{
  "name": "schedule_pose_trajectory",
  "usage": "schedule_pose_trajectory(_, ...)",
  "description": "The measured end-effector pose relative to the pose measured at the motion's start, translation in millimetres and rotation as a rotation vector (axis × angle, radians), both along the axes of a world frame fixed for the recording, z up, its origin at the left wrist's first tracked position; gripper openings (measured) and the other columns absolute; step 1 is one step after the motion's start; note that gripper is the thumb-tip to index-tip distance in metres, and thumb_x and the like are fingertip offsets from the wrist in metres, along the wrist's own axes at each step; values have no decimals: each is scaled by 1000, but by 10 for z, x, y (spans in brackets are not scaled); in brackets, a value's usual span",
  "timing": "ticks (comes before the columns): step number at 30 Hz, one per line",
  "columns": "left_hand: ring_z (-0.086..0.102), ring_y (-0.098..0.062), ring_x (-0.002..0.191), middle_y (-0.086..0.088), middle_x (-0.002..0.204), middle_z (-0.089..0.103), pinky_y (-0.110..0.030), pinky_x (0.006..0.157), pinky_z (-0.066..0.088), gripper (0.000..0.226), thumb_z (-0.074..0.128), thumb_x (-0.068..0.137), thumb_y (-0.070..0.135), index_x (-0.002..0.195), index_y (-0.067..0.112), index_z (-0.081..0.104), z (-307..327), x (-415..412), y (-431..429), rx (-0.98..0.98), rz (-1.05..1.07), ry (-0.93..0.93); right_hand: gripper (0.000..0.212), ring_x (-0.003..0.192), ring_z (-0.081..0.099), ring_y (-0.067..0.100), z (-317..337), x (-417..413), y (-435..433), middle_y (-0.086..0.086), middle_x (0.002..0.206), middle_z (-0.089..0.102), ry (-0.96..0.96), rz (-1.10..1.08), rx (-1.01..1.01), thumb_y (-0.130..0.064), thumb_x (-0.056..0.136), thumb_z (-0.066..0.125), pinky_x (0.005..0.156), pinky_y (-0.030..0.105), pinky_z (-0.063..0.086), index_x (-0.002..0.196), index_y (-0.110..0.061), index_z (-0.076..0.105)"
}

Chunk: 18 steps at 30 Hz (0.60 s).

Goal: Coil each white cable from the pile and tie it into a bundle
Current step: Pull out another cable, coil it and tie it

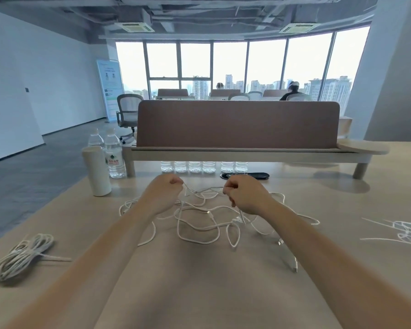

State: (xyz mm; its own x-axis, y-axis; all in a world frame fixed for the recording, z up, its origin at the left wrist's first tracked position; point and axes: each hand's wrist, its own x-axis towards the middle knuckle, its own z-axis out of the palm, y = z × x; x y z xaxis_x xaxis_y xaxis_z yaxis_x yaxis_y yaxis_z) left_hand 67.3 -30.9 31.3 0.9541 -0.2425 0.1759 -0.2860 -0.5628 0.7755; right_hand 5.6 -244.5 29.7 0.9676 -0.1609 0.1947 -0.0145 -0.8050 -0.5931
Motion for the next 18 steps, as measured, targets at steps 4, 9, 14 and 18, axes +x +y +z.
schedule_pose_trajectory(4, 62, -31, 110, -10, 119, 65, -36, 91, 48, 28, 51, 95, 8, 118, 10, 68, -109, 75, 37, 146, 43, 57, 17, 78, 60, 16, -55, -39, -40, -5, 78, 66, 86, 19, -38, -20, 95, 61, 73, 30, 46, 79, -21, 64)
schedule_pose_trajectory(9, 60, -29, 106, -5, 118, 62, -30, 83, 44, 29, 54, 93, 10, 121, 13, 65, -280, 115, 40, 169, 48, 117, 17, 84, 64, 16, -271, 46, -17, -11, 75, 65, 205, 28, -208, -29, 91, 66, 79, 31, 51, 74, -28, 65)
schedule_pose_trajectory(14, 69, -32, 91, -12, 90, 69, -46, 91, 56, 21, 53, 68, 31, 82, 19, 63, -425, 181, -5, 105, 22, 206, 17, 82, 70, 20, -529, 210, 94, 0, 79, 75, 223, -27, -178, -33, 92, 66, 65, 23, 46, 80, -21, 68)
schedule_pose_trajectory(18, 64, -25, 107, -2, 112, 68, -30, 90, 49, 30, 71, 84, 28, 113, 22, 69, -616, 178, -105, 279, -105, 220, 18, 85, 68, 25, -688, 349, 181, 8, 89, 74, 218, -46, -145, -29, 93, 66, 70, 31, 46, 88, -12, 71)
